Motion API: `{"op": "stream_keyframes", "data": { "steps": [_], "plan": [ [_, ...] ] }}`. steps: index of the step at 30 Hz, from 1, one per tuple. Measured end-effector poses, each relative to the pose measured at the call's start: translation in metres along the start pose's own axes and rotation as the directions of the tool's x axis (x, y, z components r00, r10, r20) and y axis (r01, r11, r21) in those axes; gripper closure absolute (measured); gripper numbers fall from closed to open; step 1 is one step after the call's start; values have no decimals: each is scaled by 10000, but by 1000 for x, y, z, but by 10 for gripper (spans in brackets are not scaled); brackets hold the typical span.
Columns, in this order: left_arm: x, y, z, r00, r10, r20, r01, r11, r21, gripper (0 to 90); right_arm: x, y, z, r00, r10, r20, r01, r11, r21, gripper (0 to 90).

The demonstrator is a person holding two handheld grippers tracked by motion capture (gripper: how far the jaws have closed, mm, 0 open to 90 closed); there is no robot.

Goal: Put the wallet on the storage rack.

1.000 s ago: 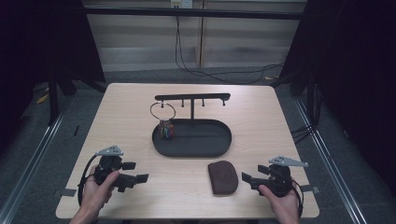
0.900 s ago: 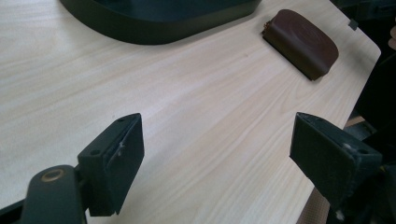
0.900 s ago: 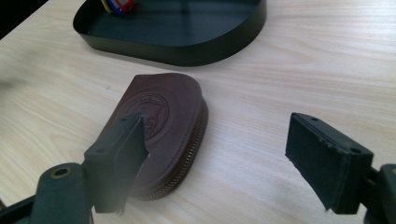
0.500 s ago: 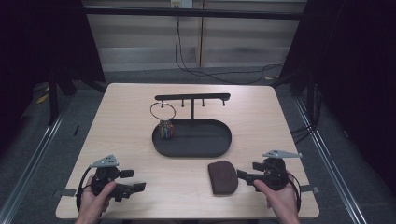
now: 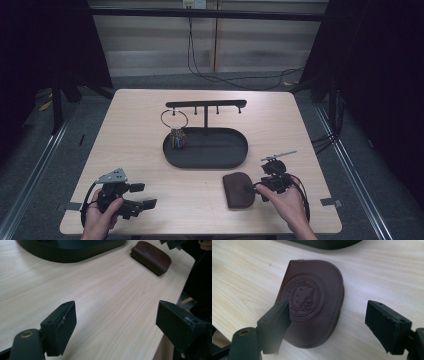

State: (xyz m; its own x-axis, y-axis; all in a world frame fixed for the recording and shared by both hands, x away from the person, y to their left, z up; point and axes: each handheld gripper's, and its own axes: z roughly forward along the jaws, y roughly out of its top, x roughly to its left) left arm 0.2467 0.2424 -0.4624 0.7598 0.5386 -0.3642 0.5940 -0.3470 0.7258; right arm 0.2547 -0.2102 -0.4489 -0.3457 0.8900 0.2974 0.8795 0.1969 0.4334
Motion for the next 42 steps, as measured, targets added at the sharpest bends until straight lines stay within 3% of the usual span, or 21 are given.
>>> {"op": "stream_keyframes", "data": {
  "steps": [3,6,10,12,15,22,31,35,42],
  "plan": [
    [0,1,3,9999,-40,107,39,9999,99,170,3,6,4,9999,-4,-110,10,9985,546,184],
    [1,1,1,10000,-61,44,61,10000,25,170,5,14,11,9999,46,131,-58,9960,897,183],
    [2,1,1,9999,54,-107,-52,9998,179,170,6,21,26,9997,220,-44,-209,9842,1756,210],
    [2,1,1,9999,75,-78,-73,9998,185,170,9,23,29,9996,186,234,-227,9816,1895,211],
    [1,1,2,9997,180,-150,-176,9994,288,170,8,27,32,9992,262,290,-316,9777,2075,201],
    [2,1,3,9994,247,-242,-239,9992,309,170,10,30,35,9993,379,2,-370,9750,2191,189],
    [2,2,2,9992,265,-290,-255,9991,325,170,13,31,41,9990,454,35,-449,9701,2385,171],
    [2,2,3,9993,248,-278,-239,9992,306,170,11,30,46,9966,813,-140,-753,9652,2505,145],
    [2,1,3,9993,201,-321,-191,9993,309,170,13,28,46,9970,769,2,-748,9693,2342,161]
  ]
}}
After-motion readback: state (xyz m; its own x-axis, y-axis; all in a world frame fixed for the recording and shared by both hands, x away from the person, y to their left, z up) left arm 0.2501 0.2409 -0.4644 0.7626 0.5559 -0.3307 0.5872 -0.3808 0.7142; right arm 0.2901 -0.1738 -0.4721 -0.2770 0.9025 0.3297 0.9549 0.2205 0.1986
